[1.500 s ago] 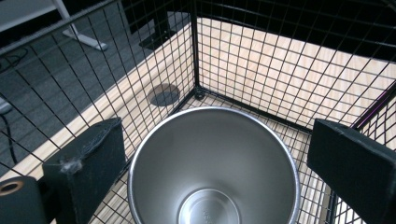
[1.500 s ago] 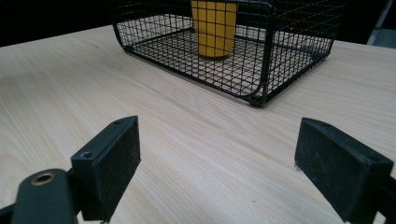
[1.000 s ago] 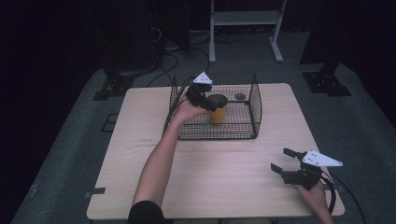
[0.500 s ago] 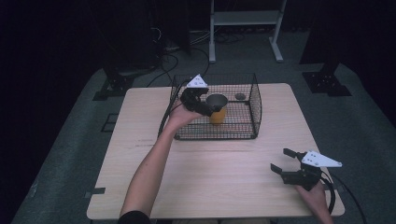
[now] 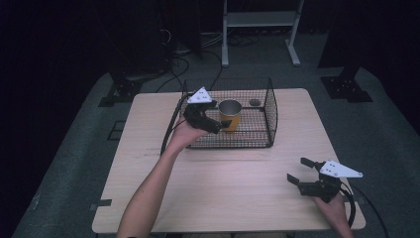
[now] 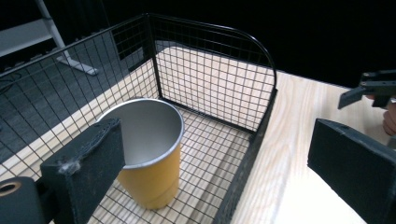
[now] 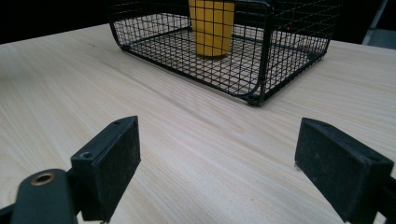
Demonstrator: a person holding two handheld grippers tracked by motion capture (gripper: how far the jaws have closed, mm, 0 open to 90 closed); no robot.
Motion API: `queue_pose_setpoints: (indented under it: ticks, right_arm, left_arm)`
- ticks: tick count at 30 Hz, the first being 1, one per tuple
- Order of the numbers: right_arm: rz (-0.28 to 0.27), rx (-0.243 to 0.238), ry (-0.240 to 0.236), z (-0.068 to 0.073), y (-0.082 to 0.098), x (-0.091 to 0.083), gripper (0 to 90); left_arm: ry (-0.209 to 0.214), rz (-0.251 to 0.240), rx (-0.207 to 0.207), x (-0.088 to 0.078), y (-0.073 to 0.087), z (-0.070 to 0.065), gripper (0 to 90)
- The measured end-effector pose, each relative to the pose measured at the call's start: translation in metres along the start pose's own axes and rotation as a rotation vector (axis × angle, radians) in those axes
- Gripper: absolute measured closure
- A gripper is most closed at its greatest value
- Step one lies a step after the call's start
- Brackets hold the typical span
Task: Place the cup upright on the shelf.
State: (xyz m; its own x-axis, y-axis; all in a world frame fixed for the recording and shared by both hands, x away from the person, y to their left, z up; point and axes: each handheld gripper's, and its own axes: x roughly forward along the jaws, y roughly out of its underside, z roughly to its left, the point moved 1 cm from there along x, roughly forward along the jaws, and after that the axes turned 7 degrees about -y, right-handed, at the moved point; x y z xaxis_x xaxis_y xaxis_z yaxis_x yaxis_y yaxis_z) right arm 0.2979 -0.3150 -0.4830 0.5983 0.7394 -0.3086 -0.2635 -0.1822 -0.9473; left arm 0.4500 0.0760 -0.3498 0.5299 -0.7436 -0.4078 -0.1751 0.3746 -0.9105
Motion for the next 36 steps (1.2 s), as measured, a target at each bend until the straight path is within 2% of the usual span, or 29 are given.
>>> queue_pose_setpoints:
  ticks: [15, 36]
  right_arm:
    - [0.004, 0.002, 0.007, 0.0, 0.0, 0.0, 13.2]
    - [0.003, 0.006, 0.013, 0.0, 0.0, 0.0, 13.2]
  left_arm:
    - [0.009, -0.03, -0.023, -0.024, 0.017, -0.011, 3.4]
    - [-0.002, -0.053, -0.033, -0.054, 0.047, -0.024, 3.5]
